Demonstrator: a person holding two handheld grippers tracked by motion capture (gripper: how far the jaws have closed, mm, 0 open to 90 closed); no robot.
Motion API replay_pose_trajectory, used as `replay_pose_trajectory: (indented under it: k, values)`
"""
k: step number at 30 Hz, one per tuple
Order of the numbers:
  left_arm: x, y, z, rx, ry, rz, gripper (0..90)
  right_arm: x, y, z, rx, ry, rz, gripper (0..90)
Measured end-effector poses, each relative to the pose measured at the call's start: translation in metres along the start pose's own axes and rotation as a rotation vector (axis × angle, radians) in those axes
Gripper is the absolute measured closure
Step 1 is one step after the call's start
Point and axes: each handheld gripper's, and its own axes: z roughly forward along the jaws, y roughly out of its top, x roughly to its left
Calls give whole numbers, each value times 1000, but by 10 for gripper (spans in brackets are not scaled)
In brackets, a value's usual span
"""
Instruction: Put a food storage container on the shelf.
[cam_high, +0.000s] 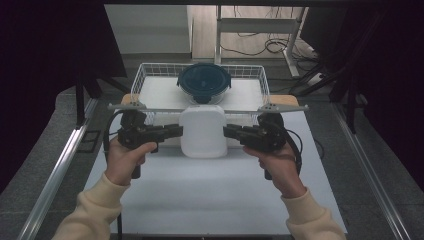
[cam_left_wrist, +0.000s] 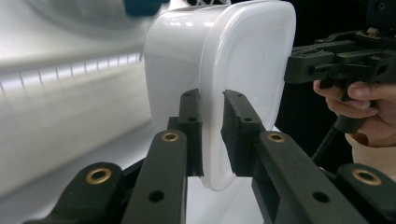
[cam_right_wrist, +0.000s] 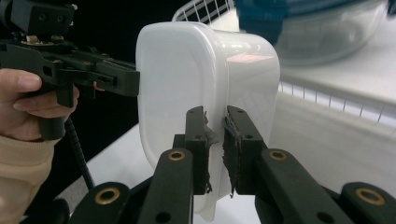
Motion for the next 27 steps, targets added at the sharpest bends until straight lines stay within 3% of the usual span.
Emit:
replay_pose_trajectory:
  k: [5, 11, 27]
  values:
    - [-2, 30, -10, -13, 0, 21, 789, 3, 31, -4, -23, 9, -3, 799]
    - [-4, 54, -17, -16, 14, 32, 789, 2, 54, -4, -31, 14, -9, 799]
    - [4, 115, -25, -20, 3, 44, 788, -5, 112, -2, -51, 14, -28, 797]
